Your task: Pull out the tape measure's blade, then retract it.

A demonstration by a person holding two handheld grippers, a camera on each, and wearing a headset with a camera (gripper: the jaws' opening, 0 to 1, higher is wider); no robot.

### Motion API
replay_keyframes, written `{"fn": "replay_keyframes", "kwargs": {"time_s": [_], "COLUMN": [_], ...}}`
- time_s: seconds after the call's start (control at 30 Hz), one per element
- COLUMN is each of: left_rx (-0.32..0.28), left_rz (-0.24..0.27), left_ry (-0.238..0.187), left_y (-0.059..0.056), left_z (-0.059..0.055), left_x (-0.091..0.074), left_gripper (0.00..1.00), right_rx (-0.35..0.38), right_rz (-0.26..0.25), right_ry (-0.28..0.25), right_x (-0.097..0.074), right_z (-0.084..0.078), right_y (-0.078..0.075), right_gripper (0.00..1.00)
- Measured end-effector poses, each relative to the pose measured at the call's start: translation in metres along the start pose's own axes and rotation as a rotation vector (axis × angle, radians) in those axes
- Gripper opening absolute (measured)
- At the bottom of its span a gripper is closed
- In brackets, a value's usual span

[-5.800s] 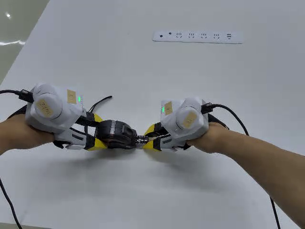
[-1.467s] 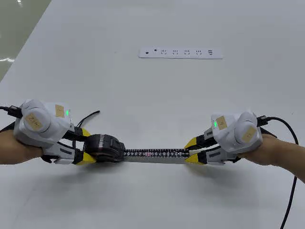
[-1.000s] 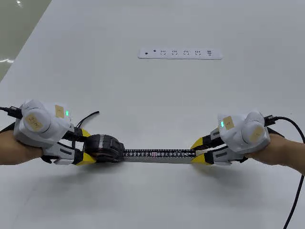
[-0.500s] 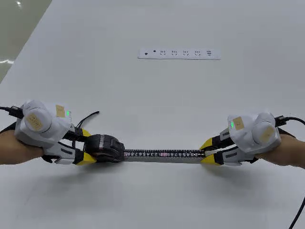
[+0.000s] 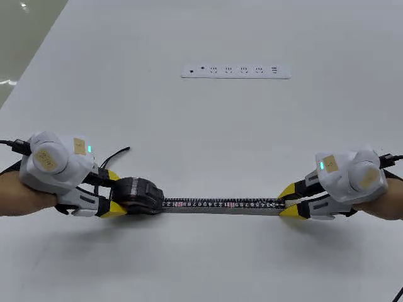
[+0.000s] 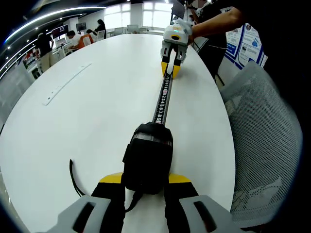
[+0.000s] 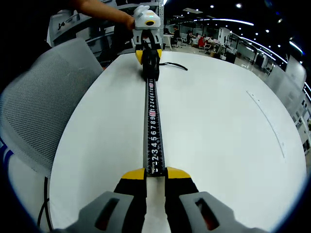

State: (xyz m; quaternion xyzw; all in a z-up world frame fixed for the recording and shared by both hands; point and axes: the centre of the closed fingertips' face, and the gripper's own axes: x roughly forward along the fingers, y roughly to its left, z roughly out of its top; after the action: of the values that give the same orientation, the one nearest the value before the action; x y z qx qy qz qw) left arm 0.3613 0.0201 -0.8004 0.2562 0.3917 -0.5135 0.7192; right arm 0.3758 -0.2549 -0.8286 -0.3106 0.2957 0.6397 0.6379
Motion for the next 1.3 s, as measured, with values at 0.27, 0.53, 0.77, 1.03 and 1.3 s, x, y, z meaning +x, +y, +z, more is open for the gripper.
{"fn": "replay_keyframes", "kwargs": {"time_s": [0.27, 0.53, 0.77, 1.03, 1.3], "left_rx": [0.016, 0.012, 0.010, 0.004, -0.008], "left_rz": [-0.024, -0.034, -0.039, -0.037, -0.026], "left_ry": [0.024, 0.025, 0.031, 0.030, 0.012], "left_y": [-0.0005, -0.0015, -0.0026, -0.0024, -0.0011], "left_z": [0.0006, 0.0010, 0.0014, 0.0020, 0.0038], "left_x": [0.0008, 0.0016, 0.0032, 0.0049, 0.0026], "left_gripper": [0.29, 0.29, 0.30, 0.31, 0.33], "right_rx": [-0.013, -0.007, -0.021, -0.034, -0.025], "right_rz": [-0.003, 0.011, 0.017, 0.020, 0.012], "right_ry": [0.012, 0.023, 0.047, 0.064, 0.070], "right_x": [0.0014, 0.0021, 0.0012, 0.0006, 0.0001], "right_z": [0.0013, 0.0003, 0.0011, -0.0008, -0.0023], "right_y": [-0.0011, 0.0013, 0.0024, 0.0008, 0.0000], "right_gripper": [0.12, 0.14, 0.15, 0.16, 0.18]}}
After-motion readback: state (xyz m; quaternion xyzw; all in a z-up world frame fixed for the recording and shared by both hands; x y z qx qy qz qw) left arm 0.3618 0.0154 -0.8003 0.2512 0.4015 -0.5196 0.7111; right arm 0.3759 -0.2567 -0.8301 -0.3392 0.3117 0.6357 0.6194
